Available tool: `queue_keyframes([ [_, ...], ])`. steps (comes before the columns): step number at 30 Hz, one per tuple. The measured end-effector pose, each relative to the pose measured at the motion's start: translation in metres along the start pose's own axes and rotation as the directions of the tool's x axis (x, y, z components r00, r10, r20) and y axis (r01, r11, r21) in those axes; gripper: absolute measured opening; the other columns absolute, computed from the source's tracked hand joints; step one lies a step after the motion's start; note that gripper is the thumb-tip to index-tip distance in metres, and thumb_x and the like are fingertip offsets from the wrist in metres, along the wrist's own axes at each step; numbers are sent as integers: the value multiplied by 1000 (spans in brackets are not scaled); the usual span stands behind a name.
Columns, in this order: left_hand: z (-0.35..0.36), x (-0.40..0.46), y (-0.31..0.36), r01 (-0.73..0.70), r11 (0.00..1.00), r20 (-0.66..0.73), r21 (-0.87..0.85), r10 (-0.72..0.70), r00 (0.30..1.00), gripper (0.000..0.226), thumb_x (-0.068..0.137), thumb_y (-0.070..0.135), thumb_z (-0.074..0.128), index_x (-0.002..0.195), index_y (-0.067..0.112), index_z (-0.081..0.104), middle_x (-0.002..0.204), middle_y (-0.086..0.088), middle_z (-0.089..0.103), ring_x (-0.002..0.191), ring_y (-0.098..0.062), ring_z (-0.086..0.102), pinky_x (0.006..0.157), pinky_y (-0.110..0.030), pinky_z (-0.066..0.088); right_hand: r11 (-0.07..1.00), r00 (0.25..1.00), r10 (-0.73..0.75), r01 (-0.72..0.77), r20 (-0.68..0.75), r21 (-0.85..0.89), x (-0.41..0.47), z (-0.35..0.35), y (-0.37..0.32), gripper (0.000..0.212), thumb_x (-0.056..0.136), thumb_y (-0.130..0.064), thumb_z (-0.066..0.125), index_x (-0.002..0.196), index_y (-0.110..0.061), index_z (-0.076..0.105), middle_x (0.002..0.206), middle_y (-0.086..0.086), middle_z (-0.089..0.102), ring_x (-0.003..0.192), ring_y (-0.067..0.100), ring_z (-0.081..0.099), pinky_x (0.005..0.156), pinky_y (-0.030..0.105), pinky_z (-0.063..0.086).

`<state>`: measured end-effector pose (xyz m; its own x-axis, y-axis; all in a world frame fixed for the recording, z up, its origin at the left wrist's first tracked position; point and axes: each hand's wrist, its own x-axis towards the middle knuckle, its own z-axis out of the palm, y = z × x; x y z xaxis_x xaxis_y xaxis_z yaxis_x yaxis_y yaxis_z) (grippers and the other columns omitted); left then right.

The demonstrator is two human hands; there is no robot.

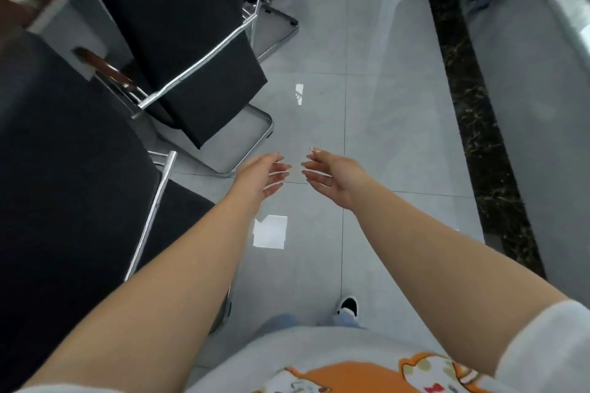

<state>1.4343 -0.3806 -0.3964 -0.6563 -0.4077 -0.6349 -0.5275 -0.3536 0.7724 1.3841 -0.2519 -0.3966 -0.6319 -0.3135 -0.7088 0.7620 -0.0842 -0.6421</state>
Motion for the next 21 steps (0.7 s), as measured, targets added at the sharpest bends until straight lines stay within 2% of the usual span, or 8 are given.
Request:
queue_keyframes([
  [5,34,30,35,10,998,-68,-55,-14,998,16,93,22,51,78,18,57,76,1,66,70,-12,61,64,-21,47,999,996,14,-10,82,-45,43,-3,-60,15,90,-25,60,82,-12,61,82,2,64,75,15,61,82,26,51],
  [15,71,157,115,14,988,-110,-152,-31,993,17,94,23,51,78,18,56,76,0,65,70,-12,60,69,-24,48,989,993,49,-34,104,-146,165,21,-159,14,89,-25,61,84,-12,60,83,3,63,73,14,62,81,25,51],
  [18,78,212,163,7,983,-93,-183,-24,995,15,93,21,52,80,16,58,77,-1,66,73,-14,62,79,-29,49,984,995,40,-22,95,-179,212,47,-210,13,89,-24,62,84,-12,60,79,2,63,72,13,61,79,24,52],
  [21,83,256,213,-5,984,-70,-181,-8,998,12,93,23,52,86,15,59,81,-2,67,75,-15,62,71,-25,48,982,992,33,-9,125,-191,248,73,-255,12,90,-23,61,86,-12,59,77,1,63,72,13,61,83,25,51],
])
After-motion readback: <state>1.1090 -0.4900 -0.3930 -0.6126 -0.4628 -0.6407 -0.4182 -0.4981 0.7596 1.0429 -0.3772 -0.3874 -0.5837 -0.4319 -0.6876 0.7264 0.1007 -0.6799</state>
